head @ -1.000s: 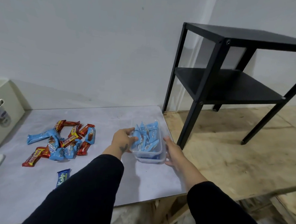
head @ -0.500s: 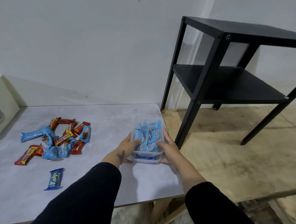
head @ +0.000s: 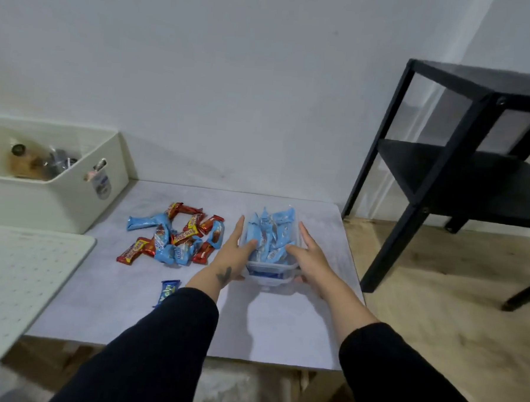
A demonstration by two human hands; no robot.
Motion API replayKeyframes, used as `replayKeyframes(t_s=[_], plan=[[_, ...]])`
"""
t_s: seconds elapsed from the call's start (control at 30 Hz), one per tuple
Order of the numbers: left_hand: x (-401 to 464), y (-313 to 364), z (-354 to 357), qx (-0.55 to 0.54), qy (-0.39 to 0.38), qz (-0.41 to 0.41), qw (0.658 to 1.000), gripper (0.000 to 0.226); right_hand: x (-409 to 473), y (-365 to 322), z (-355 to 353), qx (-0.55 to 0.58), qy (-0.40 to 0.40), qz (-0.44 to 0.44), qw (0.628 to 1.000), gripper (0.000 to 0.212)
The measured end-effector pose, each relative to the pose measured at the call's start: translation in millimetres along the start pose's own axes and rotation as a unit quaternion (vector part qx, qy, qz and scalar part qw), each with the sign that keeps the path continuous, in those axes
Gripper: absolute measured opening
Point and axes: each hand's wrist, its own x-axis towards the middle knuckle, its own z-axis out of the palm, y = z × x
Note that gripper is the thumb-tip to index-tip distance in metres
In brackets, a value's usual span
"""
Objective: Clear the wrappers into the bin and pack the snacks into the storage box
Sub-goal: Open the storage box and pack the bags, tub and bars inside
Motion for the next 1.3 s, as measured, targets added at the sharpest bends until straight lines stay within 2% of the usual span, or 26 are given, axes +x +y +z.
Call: replayKeyframes(t_s=[0.33,0.5,0.7,0.93,1.17,1.3], plan=[[-48.2,1.7,-191.9,-0.009,0.143,0.032,0.989,0.064,-12.8,-66.9,181.6,-0.054,-0.123,-0.058,0.989,0.069],[-78.7,24.0,-306.6,0.002,0.163,0.081,0.983,0.066,-28.5,-116.7,284.9,-0.042,-0.162,-0.106,0.98,0.07],[-97.1,48.8,-419.1,0.004,0.173,0.088,0.981,0.063,-39.6,-166.2,382.4,-0.042,-0.181,-0.138,0.973,0.069],[-71.3,54.3,-495.4,-0.006,0.176,0.097,0.98,0.06,-18.8,-198.9,450.8,-0.078,-0.185,-0.13,0.971,0.067],[-5.5,73.0,-544.9,-0.003,0.166,0.135,0.977,0.064,51.0,-226.1,503.5,-0.101,-0.184,-0.129,0.969,0.069],[42.2,62.3,-564.1,0.043,0.148,0.083,0.985,0.066,101.1,-219.7,527.8,-0.104,-0.175,-0.085,0.975,0.08]])
